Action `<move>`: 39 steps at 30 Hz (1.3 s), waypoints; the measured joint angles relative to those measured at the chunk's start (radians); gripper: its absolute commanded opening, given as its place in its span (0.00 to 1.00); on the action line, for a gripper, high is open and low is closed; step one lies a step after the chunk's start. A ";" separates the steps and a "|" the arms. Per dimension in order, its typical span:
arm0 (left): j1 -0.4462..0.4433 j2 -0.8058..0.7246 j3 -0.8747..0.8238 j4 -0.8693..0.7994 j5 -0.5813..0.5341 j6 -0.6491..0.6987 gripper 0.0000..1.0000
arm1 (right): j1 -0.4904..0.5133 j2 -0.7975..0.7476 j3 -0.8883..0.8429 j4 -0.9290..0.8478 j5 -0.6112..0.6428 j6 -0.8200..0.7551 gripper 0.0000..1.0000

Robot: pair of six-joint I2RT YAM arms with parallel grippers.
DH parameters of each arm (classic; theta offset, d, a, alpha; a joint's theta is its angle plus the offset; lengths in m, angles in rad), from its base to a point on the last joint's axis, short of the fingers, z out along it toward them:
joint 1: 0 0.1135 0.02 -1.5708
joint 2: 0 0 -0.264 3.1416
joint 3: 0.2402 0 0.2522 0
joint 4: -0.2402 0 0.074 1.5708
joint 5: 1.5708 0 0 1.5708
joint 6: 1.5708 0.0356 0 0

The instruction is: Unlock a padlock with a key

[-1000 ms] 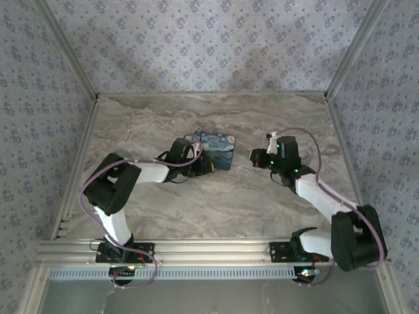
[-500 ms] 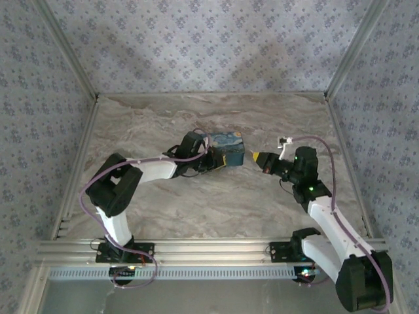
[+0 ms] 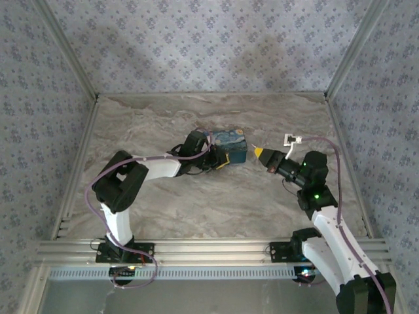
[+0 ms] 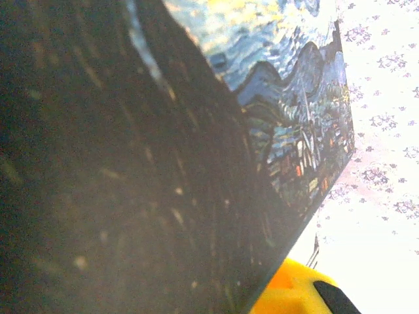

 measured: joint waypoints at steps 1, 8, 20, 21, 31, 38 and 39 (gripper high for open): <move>0.000 0.000 0.001 0.001 0.000 -0.003 0.07 | 0.000 -0.005 0.000 0.007 0.001 0.010 0.00; 0.000 0.000 0.001 0.031 0.000 -0.028 0.07 | -0.004 -0.028 -0.025 0.037 0.034 0.063 0.00; 0.000 0.000 0.004 0.056 0.001 -0.057 0.07 | -0.009 0.034 -0.246 0.150 0.141 0.191 0.00; 0.000 0.000 0.004 0.057 0.001 -0.060 0.07 | -0.008 0.037 -0.257 0.158 0.146 0.198 0.00; 0.000 0.000 0.004 0.076 0.001 -0.068 0.07 | 0.079 0.077 -0.347 0.219 0.254 0.254 0.00; 0.000 0.000 0.004 0.105 0.001 -0.079 0.07 | 0.210 0.163 -0.351 0.291 0.344 0.287 0.00; 0.000 0.000 0.004 0.108 0.001 -0.080 0.07 | 0.228 0.184 -0.351 0.306 0.356 0.293 0.00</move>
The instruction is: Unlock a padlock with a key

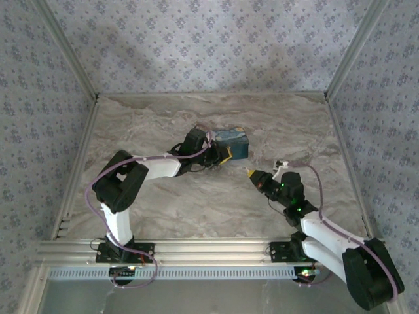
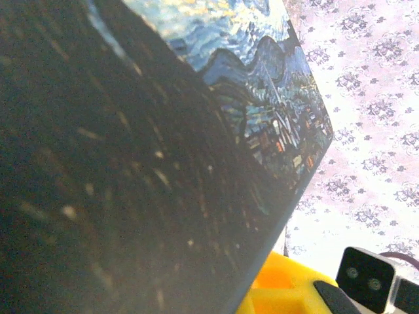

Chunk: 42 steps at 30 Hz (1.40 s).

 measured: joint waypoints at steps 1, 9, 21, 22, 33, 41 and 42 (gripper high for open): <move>0.000 0.000 0.000 0.003 0.000 -0.003 0.07 | 0.012 0.019 0.000 0.013 0.008 0.004 0.00; 0.000 0.000 0.000 0.048 0.000 -0.025 0.07 | 0.078 0.176 0.008 0.149 0.045 0.035 0.00; 0.000 0.000 -0.006 0.081 0.000 -0.037 0.07 | 0.090 0.257 0.078 0.243 0.055 0.057 0.00; 0.000 0.000 -0.009 0.086 0.000 -0.040 0.07 | 0.090 0.269 0.084 0.251 0.055 0.058 0.00; 0.000 0.002 -0.023 0.127 0.001 -0.059 0.07 | 0.090 0.434 0.117 0.382 0.054 0.109 0.00; 0.000 0.006 -0.030 0.145 0.004 -0.071 0.07 | 0.090 0.455 0.119 0.436 0.054 0.127 0.00; 0.000 0.006 -0.031 0.150 0.003 -0.074 0.07 | 0.090 0.455 0.119 0.439 0.054 0.128 0.00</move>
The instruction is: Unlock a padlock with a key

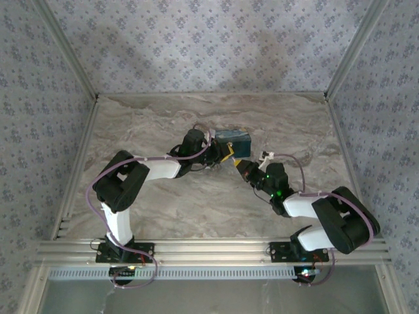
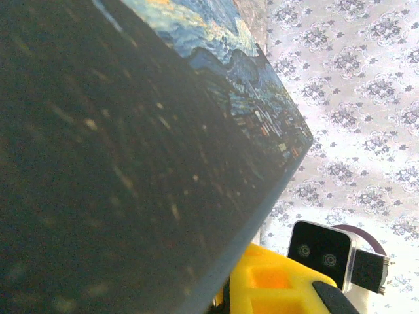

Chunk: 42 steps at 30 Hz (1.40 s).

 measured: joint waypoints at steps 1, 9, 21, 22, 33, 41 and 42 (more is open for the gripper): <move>0.000 0.000 -0.001 0.002 0.000 0.000 0.07 | 0.000 0.000 0.000 0.002 0.000 0.000 0.00; 0.000 0.000 -0.002 0.012 0.000 -0.007 0.07 | 0.000 0.032 0.006 0.017 0.000 0.007 0.00; 0.000 0.001 -0.010 0.029 0.000 -0.011 0.07 | 0.000 0.043 0.013 0.034 0.000 0.010 0.00; 0.000 0.001 -0.010 0.032 0.000 -0.011 0.07 | 0.000 0.043 0.013 0.034 0.000 0.011 0.00; -0.001 0.010 -0.026 0.082 -0.001 -0.032 0.07 | 0.000 0.070 0.014 0.060 0.013 0.081 0.00; -0.001 0.012 -0.030 0.105 -0.007 -0.037 0.07 | 0.010 0.078 0.014 0.083 0.038 0.177 0.00; -0.001 0.012 -0.031 0.107 -0.008 -0.037 0.06 | 0.011 0.078 0.014 0.085 0.042 0.191 0.00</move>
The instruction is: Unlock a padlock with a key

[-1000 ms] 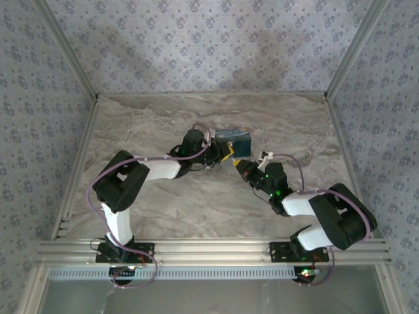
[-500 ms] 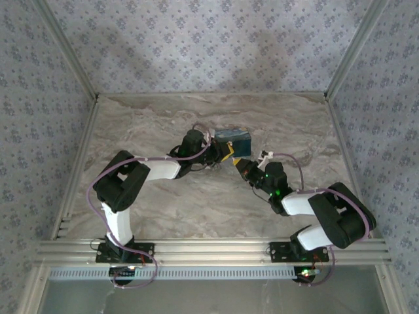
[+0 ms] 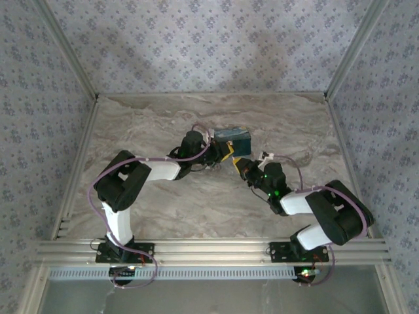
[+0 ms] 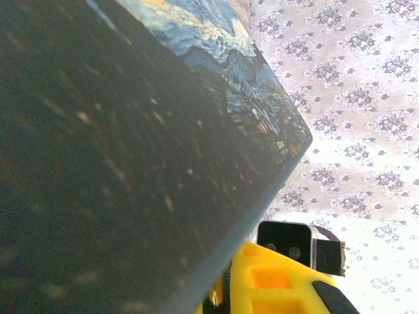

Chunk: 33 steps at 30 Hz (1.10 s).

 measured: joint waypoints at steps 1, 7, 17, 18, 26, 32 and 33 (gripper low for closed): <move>0.000 0.000 0.000 0.003 0.000 0.000 0.06 | 0.002 0.000 0.000 0.002 0.003 0.011 0.00; 0.000 0.001 -0.005 0.026 -0.010 0.000 0.06 | 0.015 0.020 0.000 0.039 0.033 0.082 0.00; 0.004 0.003 -0.006 0.034 -0.042 -0.002 0.05 | 0.045 0.147 0.000 0.220 0.097 0.208 0.00; 0.004 0.003 -0.008 0.036 -0.046 -0.003 0.05 | 0.047 0.161 0.000 0.237 0.100 0.217 0.00; 0.007 0.003 -0.018 0.051 -0.049 -0.007 0.04 | 0.055 0.183 0.000 0.272 0.108 0.273 0.00; 0.006 0.003 -0.022 0.071 -0.043 -0.015 0.04 | 0.055 0.183 0.005 0.280 0.121 0.335 0.00; 0.006 0.003 -0.024 0.074 -0.043 -0.015 0.04 | 0.057 0.183 0.005 0.281 0.126 0.346 0.00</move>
